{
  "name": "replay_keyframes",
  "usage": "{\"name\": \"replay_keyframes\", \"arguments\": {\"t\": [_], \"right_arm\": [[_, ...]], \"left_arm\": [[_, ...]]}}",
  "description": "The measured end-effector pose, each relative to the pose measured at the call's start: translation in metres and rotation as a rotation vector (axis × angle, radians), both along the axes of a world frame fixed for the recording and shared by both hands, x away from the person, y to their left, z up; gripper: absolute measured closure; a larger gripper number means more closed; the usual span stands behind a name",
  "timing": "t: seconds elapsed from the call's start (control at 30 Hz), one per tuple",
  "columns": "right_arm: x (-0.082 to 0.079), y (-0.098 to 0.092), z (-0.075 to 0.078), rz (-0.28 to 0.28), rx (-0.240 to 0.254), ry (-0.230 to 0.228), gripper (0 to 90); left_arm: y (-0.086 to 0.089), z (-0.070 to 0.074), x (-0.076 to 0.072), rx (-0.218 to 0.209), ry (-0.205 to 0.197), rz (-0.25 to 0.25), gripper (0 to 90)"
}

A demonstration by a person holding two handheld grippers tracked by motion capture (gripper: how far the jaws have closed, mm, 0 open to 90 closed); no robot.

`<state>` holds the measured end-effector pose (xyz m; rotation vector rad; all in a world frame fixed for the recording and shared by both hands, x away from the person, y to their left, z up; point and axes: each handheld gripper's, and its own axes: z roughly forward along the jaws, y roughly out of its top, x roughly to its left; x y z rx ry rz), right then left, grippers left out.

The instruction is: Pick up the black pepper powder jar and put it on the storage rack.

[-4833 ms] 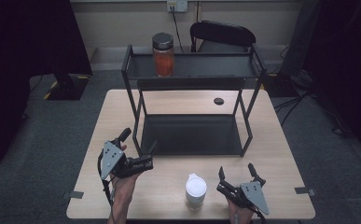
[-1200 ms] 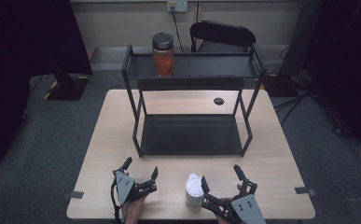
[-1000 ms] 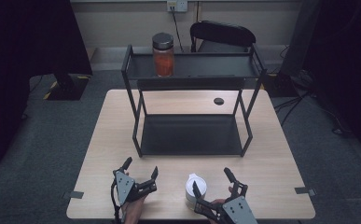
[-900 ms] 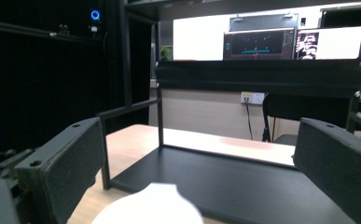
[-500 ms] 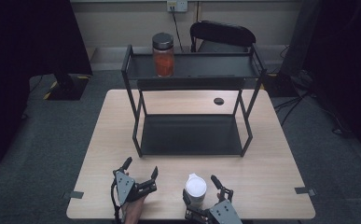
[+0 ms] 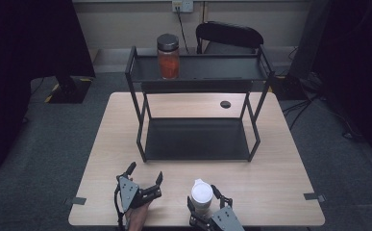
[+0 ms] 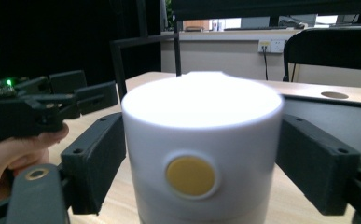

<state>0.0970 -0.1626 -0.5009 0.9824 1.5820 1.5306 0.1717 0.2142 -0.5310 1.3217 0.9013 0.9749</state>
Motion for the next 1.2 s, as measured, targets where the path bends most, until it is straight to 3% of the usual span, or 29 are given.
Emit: {"name": "replay_keyframes", "arguments": {"t": [0.17, 0.5, 1.2], "right_arm": [[0.002, -0.001, 0.003, 0.005, -0.005, 0.036, 24.3], [0.005, -0.002, 0.008, 0.015, -0.02, 0.084, 25.3], [0.004, -0.004, 0.012, 0.019, -0.022, 0.079, 29.9]], "left_arm": [[0.0, 0.0, 0.0, 0.0, 0.0, 0.0, 0.8], [0.0, 0.0, 0.0, 0.0, 0.0, 0.0, 0.9], [0.0, 0.0, 0.0, 0.0, 0.0, -0.001, 0.9]]}}
